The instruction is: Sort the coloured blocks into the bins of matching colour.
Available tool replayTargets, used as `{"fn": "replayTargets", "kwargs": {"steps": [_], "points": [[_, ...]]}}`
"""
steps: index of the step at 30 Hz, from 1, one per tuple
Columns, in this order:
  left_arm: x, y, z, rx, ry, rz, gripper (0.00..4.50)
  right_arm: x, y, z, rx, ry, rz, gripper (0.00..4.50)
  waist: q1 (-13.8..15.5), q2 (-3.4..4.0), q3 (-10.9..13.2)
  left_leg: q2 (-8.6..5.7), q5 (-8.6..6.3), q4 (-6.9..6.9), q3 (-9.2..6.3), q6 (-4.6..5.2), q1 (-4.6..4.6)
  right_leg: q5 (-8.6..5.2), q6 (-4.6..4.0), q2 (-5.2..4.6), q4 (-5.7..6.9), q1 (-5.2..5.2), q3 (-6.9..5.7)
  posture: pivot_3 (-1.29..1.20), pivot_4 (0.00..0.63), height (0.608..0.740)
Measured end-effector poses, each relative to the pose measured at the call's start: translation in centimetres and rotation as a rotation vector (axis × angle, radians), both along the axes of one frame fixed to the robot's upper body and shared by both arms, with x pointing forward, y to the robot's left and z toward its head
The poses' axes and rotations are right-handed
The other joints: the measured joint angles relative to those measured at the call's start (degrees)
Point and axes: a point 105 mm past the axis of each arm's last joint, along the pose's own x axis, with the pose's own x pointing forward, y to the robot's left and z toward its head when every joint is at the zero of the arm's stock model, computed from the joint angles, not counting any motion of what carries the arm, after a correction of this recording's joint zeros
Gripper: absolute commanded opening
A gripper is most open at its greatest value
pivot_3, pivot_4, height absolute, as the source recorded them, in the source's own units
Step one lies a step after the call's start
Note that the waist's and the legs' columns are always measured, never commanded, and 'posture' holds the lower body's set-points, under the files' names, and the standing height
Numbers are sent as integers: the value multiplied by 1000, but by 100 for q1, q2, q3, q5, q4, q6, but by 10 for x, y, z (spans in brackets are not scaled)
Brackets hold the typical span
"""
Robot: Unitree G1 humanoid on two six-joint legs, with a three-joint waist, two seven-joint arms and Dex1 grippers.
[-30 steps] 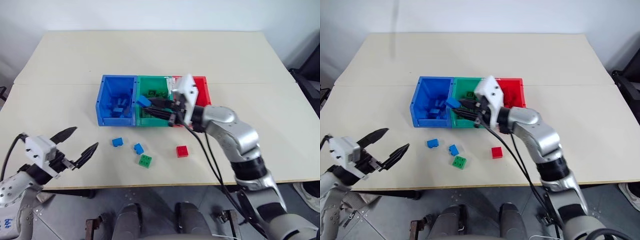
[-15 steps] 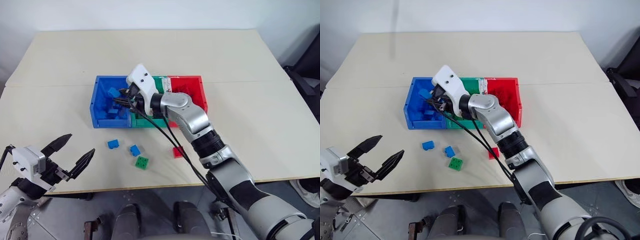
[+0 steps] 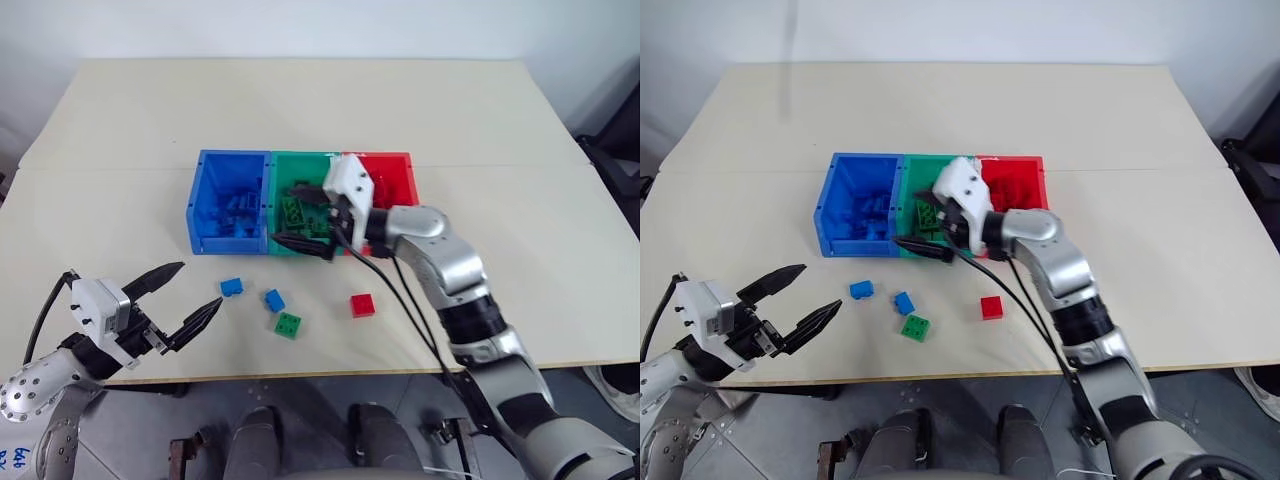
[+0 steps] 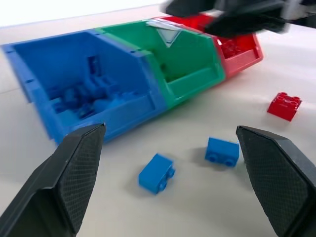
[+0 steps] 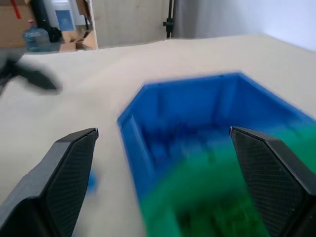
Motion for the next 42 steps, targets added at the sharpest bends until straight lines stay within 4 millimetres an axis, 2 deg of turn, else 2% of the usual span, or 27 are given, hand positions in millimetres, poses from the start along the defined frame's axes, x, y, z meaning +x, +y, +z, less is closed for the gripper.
{"fn": "replayTargets", "kwargs": {"steps": [3,10,13,16,19,21,23,26,29,36,38,41,42], "points": [[7,-12,-2,46,20,-103,4500,-21,-36,-13,-34,-5,16,4460,33,5,3,7,-2,-1,13,-3,4,0,0,5,-22,-2,0,0,150,740],[20,-45,-6,121,29,-350,4500,-65,-133,-47,-187,0,-85,4460,100,5,3,5,-2,9,26,-2,14,0,0,7,-45,18,-1,0,150,740],[30,-55,-8,168,10,-420,4500,-83,-166,-58,-211,19,-139,4460,104,5,3,9,0,12,30,-1,22,1,3,13,-63,33,0,0,150,740],[38,-62,-6,188,-15,-467,4500,-94,-193,-63,-205,26,-214,4460,79,6,3,9,5,17,36,-6,24,4,8,13,-61,35,3,0,150,740],[41,-62,-6,190,-14,-480,4500,-100,-218,-73,-217,57,-295,4460,63,6,3,10,9,20,40,-13,29,5,10,13,-61,36,7,0,150,740],[41,-61,-7,189,-6,-490,4500,-100,-219,-75,-213,62,-298,4460,43,7,4,14,11,19,46,-18,35,5,10,13,-59,36,9,0,150,740],[39,-60,-7,189,-16,-494,4500,-95,-211,-74,-197,47,-278,4460,45,7,4,15,15,22,46,-24,39,5,10,13,-51,36,10,0,150,740],[39,-50,-8,183,-27,-455,4500,-83,-184,-74,-166,60,-194,4460,43,8,4,17,16,29,46,-25,41,5,10,13,-39,36,13,0,150,740],[29,-34,-16,189,4,-414,4500,-72,-149,-73,-170,91,-62,4460,37,9,5,18,14,31,46,-23,42,5,9,10,-32,34,14,0,150,740],[3,-4,-27,207,59,-324,4500,-46,-95,-69,-276,98,112,4460,63,9,6,13,-4,34,44,4,34,4,8,-6,-34,31,3,0,150,740],[-7,3,-32,204,90,-293,4500,-40,-84,-76,-328,111,150,4460,55,9,5,14,-6,33,45,6,34,4,7,-7,-34,28,2,0,150,740],[-16,9,-37,207,118,-266,4500,-40,-82,-97,-422,149,182,4460,87,9,6,12,-12,34,39,14,27,4,7,-10,-33,27,-9,0,150,740],[-18,11,-38,207,124,-250,4500,-40,-82,-101,-435,146,190,4292,89,9,5,10,-13,34,40,15,25,4,7,-11,-35,26,-9,0,150,740]]}}
